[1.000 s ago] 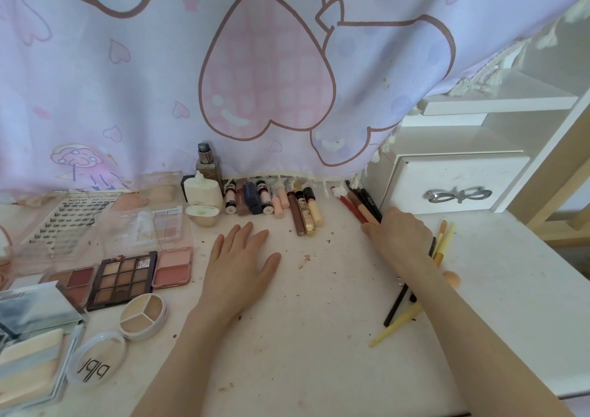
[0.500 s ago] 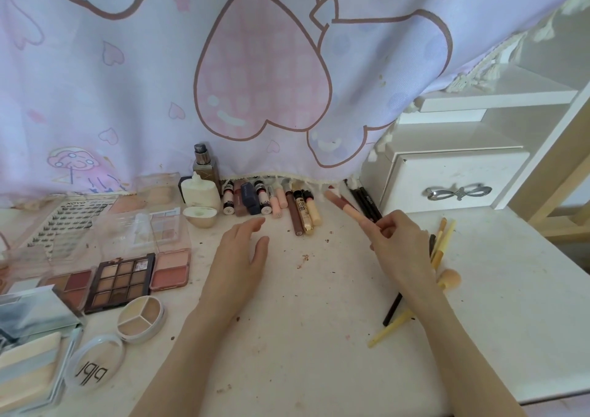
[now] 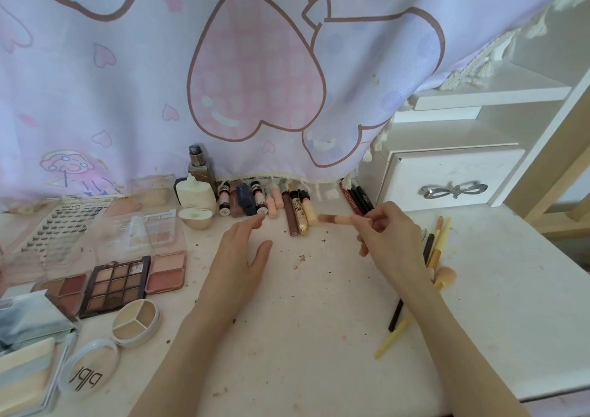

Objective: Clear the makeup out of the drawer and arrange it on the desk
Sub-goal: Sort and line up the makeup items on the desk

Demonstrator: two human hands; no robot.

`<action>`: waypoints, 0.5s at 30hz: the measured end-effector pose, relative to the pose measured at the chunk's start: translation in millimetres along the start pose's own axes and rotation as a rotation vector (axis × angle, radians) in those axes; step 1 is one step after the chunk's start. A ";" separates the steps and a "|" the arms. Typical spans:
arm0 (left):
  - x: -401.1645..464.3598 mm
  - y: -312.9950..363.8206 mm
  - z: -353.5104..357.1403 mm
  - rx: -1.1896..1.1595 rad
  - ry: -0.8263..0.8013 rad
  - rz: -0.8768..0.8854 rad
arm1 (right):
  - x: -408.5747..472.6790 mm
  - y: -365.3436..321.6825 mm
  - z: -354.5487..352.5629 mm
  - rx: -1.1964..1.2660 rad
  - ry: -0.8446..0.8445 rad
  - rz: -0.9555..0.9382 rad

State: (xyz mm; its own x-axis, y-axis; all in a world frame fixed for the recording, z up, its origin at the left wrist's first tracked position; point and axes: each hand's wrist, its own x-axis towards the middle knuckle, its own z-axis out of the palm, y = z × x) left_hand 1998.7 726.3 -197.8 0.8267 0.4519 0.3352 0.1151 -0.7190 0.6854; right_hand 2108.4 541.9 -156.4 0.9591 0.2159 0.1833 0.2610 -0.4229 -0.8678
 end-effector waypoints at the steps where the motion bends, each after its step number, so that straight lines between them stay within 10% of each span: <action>1: -0.4 1.9 -0.2 -0.035 -0.019 0.021 | -1.5 -3.9 1.8 0.058 -0.016 -0.016; 8: -3.1 16.1 0.9 -0.139 -0.063 0.061 | -11.3 -25.6 10.0 0.288 0.002 -0.175; 15: -1.6 10.6 -1.5 -0.061 0.109 0.187 | -10.0 -37.3 33.0 0.777 -0.412 0.072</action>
State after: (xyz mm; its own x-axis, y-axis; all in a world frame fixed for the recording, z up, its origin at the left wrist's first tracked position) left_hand 1997.8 718.8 -190.1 0.7658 0.3705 0.5256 -0.0707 -0.7639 0.6415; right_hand 2085.5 584.6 -141.1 0.8153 0.5754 0.0652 -0.0910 0.2384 -0.9669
